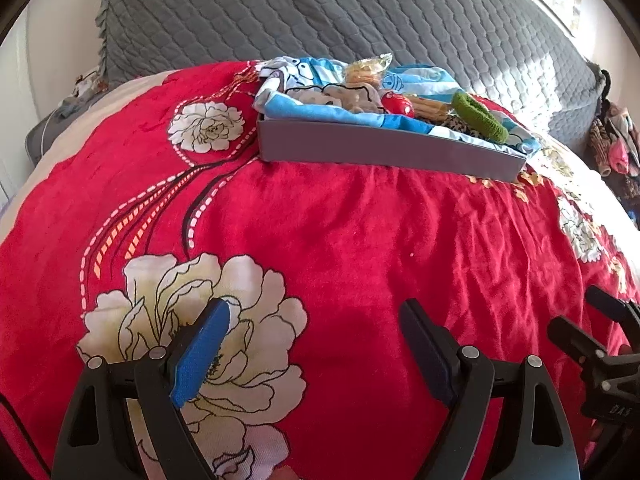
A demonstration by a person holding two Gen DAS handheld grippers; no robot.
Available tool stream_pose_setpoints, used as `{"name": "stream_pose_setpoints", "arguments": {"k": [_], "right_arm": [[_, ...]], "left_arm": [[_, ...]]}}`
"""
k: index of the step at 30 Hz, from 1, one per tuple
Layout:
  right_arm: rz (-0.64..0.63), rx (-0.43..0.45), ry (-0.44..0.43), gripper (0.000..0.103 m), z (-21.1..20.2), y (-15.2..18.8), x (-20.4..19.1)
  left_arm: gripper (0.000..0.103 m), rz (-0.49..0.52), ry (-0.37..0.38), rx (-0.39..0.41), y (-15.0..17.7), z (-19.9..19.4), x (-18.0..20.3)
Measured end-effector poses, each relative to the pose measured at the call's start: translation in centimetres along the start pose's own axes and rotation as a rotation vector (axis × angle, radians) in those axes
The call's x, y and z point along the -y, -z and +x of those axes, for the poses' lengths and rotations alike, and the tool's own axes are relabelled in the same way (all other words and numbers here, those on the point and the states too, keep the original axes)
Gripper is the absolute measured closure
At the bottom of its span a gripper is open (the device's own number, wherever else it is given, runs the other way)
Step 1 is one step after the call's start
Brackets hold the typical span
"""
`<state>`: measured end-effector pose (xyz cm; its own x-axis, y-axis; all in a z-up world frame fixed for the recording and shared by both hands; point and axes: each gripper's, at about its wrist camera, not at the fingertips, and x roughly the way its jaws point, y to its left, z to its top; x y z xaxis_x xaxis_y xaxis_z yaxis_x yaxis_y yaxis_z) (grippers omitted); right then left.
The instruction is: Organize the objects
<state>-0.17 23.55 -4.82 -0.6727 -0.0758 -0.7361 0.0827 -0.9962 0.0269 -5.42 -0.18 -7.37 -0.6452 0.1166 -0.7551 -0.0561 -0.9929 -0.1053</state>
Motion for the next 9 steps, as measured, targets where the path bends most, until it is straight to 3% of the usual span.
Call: {"name": "stream_pose_setpoints", "arguments": {"k": [9], "right_arm": [[0.028,-0.014,0.001,0.002,0.38,-0.08,0.48]], "left_arm": [[0.016,-0.001,0.006,0.012,0.19,0.13,-0.11]]}}
